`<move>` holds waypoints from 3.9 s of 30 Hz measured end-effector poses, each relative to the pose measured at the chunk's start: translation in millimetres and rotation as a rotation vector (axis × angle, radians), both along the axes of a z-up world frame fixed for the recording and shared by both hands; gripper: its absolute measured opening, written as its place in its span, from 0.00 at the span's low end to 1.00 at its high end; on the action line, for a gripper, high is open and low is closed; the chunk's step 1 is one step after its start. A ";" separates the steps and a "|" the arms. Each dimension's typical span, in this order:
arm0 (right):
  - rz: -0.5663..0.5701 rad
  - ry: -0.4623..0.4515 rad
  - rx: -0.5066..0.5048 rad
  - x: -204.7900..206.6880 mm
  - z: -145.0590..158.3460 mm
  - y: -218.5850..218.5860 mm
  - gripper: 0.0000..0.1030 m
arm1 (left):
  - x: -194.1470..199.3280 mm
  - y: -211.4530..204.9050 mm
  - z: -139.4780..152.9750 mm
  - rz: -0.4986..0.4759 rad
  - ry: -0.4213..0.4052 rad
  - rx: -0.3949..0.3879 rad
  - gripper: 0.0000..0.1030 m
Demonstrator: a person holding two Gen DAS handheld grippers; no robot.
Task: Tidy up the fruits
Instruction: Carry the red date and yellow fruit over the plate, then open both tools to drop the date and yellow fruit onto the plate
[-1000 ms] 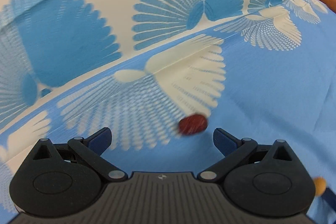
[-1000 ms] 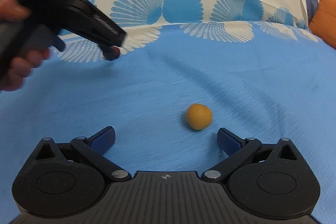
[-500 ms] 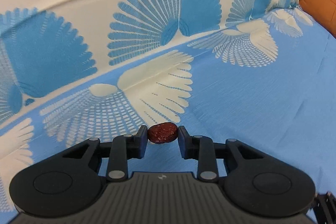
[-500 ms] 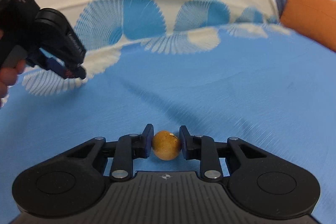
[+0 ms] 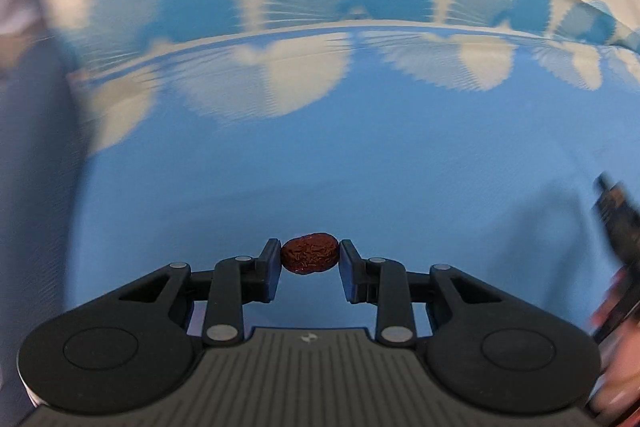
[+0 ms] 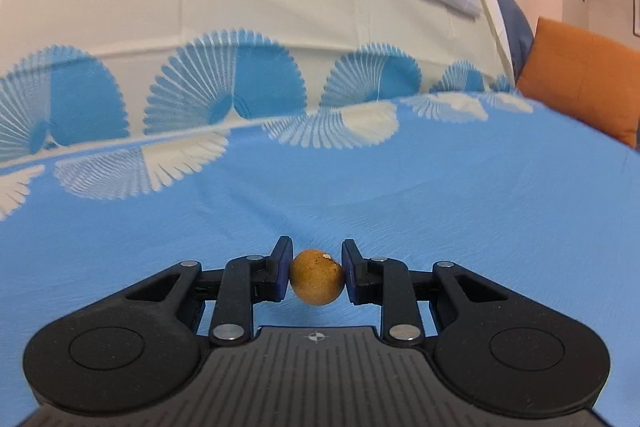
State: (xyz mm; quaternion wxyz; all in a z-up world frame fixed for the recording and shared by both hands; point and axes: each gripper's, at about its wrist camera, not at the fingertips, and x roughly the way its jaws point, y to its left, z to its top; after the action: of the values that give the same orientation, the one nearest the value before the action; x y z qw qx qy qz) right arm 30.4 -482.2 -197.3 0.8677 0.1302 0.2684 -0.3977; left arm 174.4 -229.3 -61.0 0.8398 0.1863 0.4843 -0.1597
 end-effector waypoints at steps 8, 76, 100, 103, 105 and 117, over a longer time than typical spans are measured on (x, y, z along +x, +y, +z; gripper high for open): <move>0.333 -0.146 -0.032 -69.9 123.1 110.0 0.27 | -84.0 115.3 56.3 0.132 -0.057 -0.009 0.33; 0.936 -0.026 0.011 -170.4 208.9 318.8 0.28 | -214.0 246.5 54.2 0.145 -0.061 -0.176 0.33; 1.039 0.108 0.100 16.8 112.7 317.2 0.28 | -29.9 200.4 -24.4 0.155 0.031 -0.107 0.33; 1.049 0.138 0.114 36.1 94.3 311.7 0.28 | -14.1 194.7 -41.5 0.158 0.058 -0.093 0.33; 1.052 0.154 0.122 43.5 84.1 309.5 0.28 | -5.7 192.0 -50.7 0.156 0.068 -0.083 0.33; 1.092 0.217 0.152 46.5 78.2 316.0 0.87 | -11.5 192.3 -40.0 0.107 -0.007 -0.096 1.00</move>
State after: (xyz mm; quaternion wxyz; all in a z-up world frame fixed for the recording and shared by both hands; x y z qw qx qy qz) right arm 77.0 -166.2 -119.0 0.9032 -0.0070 0.4125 0.1187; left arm 162.9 -37.0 -101.1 0.8567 0.1202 0.4827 -0.1368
